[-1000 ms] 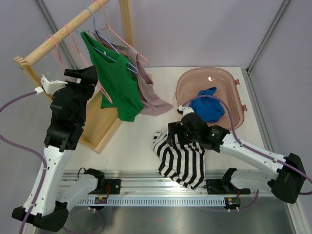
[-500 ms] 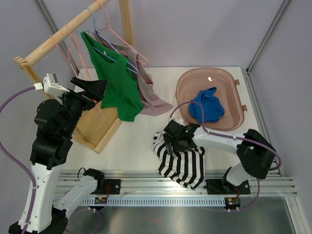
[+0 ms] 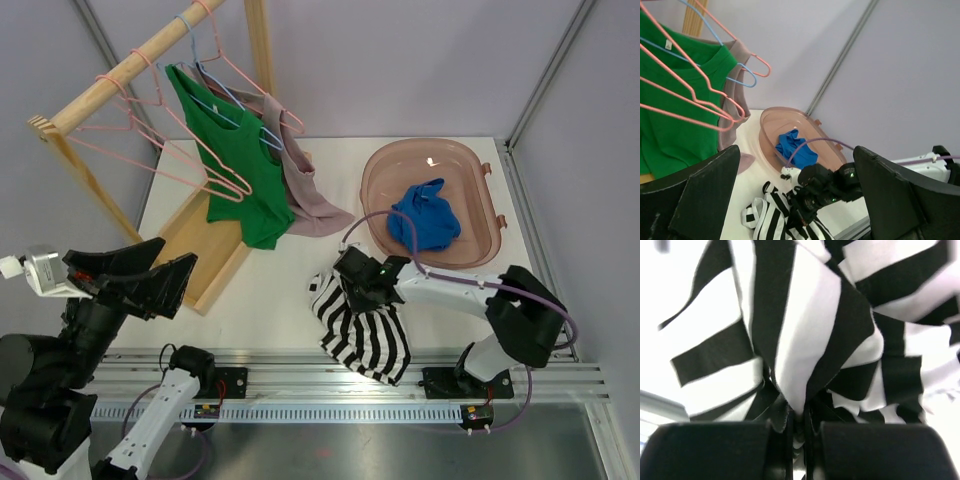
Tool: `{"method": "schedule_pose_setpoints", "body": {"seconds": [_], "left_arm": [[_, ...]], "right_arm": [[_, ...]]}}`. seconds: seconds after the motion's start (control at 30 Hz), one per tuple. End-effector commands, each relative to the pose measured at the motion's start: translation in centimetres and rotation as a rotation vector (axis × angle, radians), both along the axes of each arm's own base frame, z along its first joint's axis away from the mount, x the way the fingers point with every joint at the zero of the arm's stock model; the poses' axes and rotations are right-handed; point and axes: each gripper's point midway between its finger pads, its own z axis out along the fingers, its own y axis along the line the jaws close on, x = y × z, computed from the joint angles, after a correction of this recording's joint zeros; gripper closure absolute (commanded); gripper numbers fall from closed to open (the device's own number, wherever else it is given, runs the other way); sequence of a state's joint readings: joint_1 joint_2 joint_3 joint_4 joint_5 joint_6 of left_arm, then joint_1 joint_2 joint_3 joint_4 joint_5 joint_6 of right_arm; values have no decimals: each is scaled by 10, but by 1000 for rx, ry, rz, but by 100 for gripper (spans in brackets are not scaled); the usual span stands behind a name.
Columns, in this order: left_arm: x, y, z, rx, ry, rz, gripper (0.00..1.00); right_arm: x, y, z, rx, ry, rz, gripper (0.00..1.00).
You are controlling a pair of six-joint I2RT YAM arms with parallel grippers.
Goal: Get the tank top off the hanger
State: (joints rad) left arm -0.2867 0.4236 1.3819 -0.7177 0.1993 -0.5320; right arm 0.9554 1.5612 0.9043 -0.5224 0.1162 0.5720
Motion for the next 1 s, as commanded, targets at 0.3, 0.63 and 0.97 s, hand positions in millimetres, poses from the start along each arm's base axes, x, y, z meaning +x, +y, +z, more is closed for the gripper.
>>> {"method": "schedule_pose_setpoints", "body": {"seconds": [0.3, 0.63, 0.97], "left_arm": [[-11, -27, -29, 108, 14, -175, 1], [-15, -30, 3, 56, -22, -197, 1], [21, -23, 33, -6, 35, -92, 1]], "right_arm": [[65, -28, 232, 145, -540, -97, 100], [135, -101, 335, 80, -753, -297, 100], [244, -177, 305, -58, -747, -518, 100]]}}
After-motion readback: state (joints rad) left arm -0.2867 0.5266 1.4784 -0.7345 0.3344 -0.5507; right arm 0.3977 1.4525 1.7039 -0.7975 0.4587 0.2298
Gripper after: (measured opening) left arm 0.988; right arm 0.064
